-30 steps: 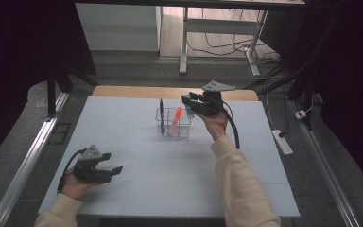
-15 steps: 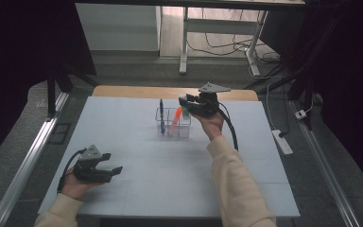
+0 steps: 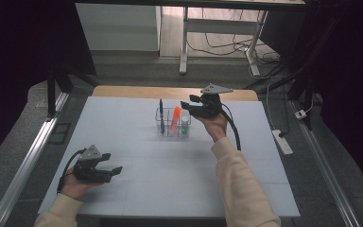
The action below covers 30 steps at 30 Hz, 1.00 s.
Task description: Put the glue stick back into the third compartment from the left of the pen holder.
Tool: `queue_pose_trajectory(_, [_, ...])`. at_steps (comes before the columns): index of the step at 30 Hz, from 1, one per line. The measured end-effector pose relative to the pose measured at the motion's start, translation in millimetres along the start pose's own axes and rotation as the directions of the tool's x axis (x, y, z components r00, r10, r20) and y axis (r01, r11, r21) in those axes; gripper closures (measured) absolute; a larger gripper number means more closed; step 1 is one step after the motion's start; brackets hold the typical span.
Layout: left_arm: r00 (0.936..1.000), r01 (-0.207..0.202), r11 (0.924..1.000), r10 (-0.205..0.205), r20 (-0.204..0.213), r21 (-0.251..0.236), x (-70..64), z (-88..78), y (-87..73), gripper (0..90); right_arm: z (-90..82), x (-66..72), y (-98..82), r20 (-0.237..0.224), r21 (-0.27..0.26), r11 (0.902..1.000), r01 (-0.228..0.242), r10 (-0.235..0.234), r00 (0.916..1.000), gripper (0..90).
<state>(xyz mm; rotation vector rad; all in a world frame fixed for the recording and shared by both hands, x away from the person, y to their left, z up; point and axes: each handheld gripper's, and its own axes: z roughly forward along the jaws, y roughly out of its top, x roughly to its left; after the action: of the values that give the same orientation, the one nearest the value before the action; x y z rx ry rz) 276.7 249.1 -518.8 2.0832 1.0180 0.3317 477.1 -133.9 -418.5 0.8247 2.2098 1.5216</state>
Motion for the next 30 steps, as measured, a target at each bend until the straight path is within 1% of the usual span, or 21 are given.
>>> queue_pose_trajectory(4, [1.0,0.002,1.0,-0.002,0.0,0.0,0.2,-0.1,-0.1,24.6,-7.5,-1.8,-3.0,-0.001,0.006,1.0,0.0,0.0,1.0,46.3])
queue_pose_trajectory(9, [1.0,0.003,1.0,-0.003,0.0,-0.002,0.5,-0.5,-0.2,24.6,-18.4,-2.7,-9.1,0.0,0.023,0.9997,0.013,-0.013,0.9999,46.1])
queue_pose_trajectory(13, [1.0,0.004,1.0,-0.004,-0.002,-0.002,0.5,-0.5,-0.3,24.6,-28.4,-2.9,-17.4,0.0,0.038,0.999,0.023,-0.023,0.9997,45.9])
queue_pose_trajectory(16, [1.0,0.005,1.0,-0.005,-0.004,-0.002,0.6,-0.6,-0.4,24.6,-37.2,-3.2,-25.7,-0.002,0.05,0.9986,0.017,-0.017,0.9999,45.6])
queue_pose_trajectory(20, [0.9999,0.008,1.0,-0.008,-0.007,-0.004,0.8,-0.6,-0.4,24.6,-47.0,-2.5,-34.8,-0.003,0.07,0.9972,0.027,-0.026,0.9996,45.0])
queue_pose_trajectory(26, [0.9999,0.007,1.0,-0.007,-0.009,-0.006,0.4,-1.1,-0.3,24.6,-63.1,0.5,-46.0,-0.004,0.082,0.9958,0.04,-0.04,0.9992,44.4])
queue_pose_trajectory(30, [0.9999,0.006,1.0,-0.006,-0.01,-0.006,0.1,-1.2,-0.4,24.6,-72.1,2.6,-53.4,-0.007,0.091,0.9951,0.04,-0.039,0.9992,43.5])
